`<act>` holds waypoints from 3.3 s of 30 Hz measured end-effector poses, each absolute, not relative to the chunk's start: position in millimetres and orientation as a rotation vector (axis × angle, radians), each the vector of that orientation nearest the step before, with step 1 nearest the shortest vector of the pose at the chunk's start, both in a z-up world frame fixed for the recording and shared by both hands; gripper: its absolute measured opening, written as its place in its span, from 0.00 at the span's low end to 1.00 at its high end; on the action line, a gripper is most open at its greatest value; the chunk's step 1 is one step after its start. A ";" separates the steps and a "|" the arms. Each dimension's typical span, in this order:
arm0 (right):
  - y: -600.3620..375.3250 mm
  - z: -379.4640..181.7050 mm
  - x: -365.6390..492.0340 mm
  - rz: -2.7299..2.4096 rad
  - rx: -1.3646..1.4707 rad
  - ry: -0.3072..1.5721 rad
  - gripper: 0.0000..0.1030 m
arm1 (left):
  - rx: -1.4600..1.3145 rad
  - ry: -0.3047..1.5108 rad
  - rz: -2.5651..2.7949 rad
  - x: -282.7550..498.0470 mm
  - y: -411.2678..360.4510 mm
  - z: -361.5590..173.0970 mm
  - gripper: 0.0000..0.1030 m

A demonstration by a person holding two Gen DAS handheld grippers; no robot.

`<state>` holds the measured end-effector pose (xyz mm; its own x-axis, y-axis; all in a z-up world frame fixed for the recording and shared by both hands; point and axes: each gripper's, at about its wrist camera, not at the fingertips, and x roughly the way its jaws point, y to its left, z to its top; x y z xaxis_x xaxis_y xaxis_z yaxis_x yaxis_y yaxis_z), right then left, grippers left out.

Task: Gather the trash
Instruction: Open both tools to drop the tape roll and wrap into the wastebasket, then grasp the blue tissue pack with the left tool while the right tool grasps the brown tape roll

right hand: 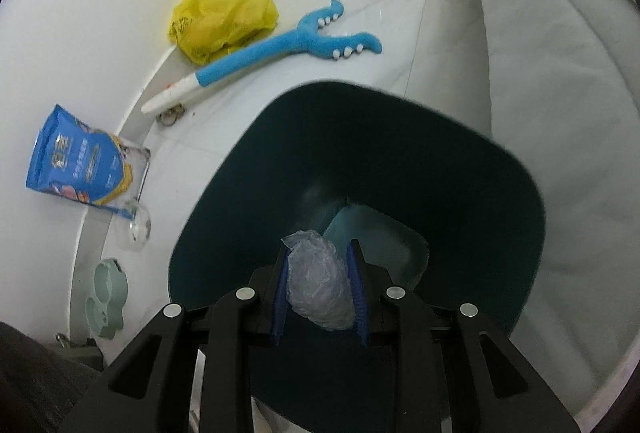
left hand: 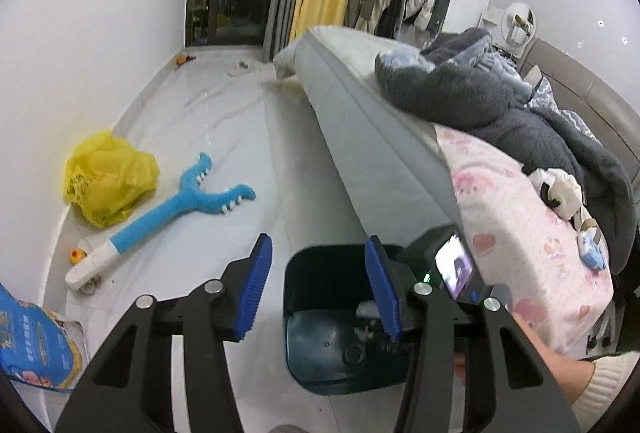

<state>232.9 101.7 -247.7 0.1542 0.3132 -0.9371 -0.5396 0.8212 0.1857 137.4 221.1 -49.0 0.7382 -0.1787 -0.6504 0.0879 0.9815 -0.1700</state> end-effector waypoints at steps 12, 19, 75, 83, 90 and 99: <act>101.7 -215.8 216.0 0.690 -0.237 1.193 0.54 | -0.149 0.624 -0.144 133.2 213.8 -12.9 0.50; 91.3 -168.2 200.2 0.739 -0.220 1.078 0.63 | -0.154 0.580 -0.150 131.3 198.2 6.1 0.52; -272.9 -54.1 182.9 0.532 -0.001 0.728 0.65 | 0.098 0.738 -0.528 144.6 -74.5 -22.6 0.82; -299.0 -65.0 177.1 0.561 0.033 0.742 0.56 | 0.087 0.758 -0.645 137.7 -108.8 -25.8 0.91; -313.3 -72.7 173.1 0.574 0.052 0.760 0.49 | 0.126 0.821 -0.730 133.7 -144.0 -41.4 0.92; -312.6 -82.8 170.8 0.591 0.031 0.798 0.25 | 0.180 0.863 -0.794 130.7 -180.3 -59.9 0.92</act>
<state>170.8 -312.6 -82.8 0.5465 0.5098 -0.6644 -0.4873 0.8388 0.2428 130.7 -180.3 -59.9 0.3896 -0.5513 -0.7377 0.6892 0.7059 -0.1634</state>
